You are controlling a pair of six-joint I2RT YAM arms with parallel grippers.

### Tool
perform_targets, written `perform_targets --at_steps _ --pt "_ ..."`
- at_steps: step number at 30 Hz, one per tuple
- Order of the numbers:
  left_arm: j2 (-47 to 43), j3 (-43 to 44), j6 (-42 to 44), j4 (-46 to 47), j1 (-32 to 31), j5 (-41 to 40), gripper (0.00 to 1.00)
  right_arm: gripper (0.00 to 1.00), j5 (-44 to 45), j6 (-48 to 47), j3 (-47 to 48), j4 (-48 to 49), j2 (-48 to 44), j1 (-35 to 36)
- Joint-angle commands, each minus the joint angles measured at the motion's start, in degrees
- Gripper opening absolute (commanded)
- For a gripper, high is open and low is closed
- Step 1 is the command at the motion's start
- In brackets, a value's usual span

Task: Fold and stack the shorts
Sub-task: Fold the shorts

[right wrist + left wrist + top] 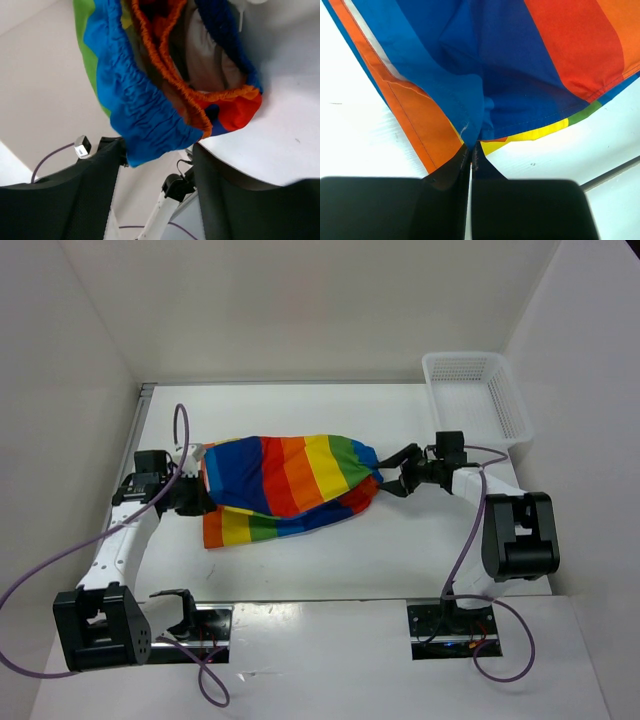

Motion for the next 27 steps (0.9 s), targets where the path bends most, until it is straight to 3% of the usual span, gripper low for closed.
perform_targets --at_steps 1,2,4,5,8,15,22,23,24,26,27 --pt "-0.9 1.8 0.3 0.5 0.5 2.3 0.00 0.59 0.9 0.4 0.8 3.0 1.0 0.3" --pt "-0.9 1.8 0.3 0.5 0.5 2.3 0.00 0.44 2.2 0.4 1.7 1.9 1.5 0.3" --pt "-0.9 1.8 0.3 0.5 0.5 2.3 0.00 0.28 3.2 -1.9 3.9 -0.4 1.5 0.3" --pt "-0.9 2.5 0.3 0.5 1.1 2.8 0.00 0.14 3.9 -2.7 4.8 -1.2 1.5 0.3" --pt "-0.4 5.2 0.3 0.5 2.6 3.4 0.00 0.00 5.2 -6.2 8.2 -4.1 1.5 0.3" --pt "0.8 8.5 0.3 -2.1 7.6 5.3 0.00 0.00 10.0 -18.4 13.6 -15.3 0.4 2.2" --pt "-2.6 0.8 0.3 -8.7 8.1 0.8 0.00 0.00 12.9 -22.9 4.6 -16.5 -1.0 4.8" --pt "-3.4 -1.2 0.3 -8.7 8.1 0.1 0.00 0.03 13.5 -23.6 3.3 -16.5 -0.1 5.5" --pt "-3.4 -2.0 0.3 -8.2 8.1 0.1 0.01 0.22 13.5 -23.6 3.3 -16.5 0.4 5.5" --pt "-3.4 -2.6 0.3 -7.4 8.7 0.1 0.12 0.48 13.5 -25.4 3.3 -16.5 1.0 5.5" --pt "-2.9 -2.6 0.3 -7.4 8.7 0.1 0.37 0.68 14.3 -26.0 4.3 -17.9 1.0 5.5"
